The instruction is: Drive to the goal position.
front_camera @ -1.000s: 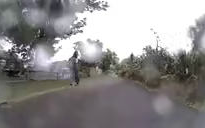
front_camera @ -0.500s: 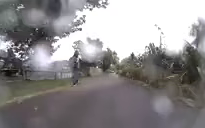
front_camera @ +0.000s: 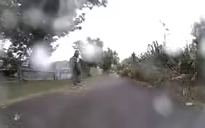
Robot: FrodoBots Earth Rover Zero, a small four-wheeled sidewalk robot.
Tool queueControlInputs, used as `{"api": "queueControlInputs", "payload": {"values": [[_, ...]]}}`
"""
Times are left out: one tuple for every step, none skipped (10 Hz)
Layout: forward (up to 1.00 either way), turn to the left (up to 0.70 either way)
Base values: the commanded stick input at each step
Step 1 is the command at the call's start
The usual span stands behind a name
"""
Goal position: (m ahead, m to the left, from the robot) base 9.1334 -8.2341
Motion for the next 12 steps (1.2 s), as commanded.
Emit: {"api": "queueControlInputs", "payload": {"values": [[0.85, 0.00], [0.85, -0.04], [0.85, -0.20], [0.85, -0.31], [0.85, -0.14], [0.85, 0.00], [0.85, 0.00], [0.85, 0.00], [0.85, 0.00], [0.85, 0.00], [0.85, 0.00], [0.85, 0.00]]}}
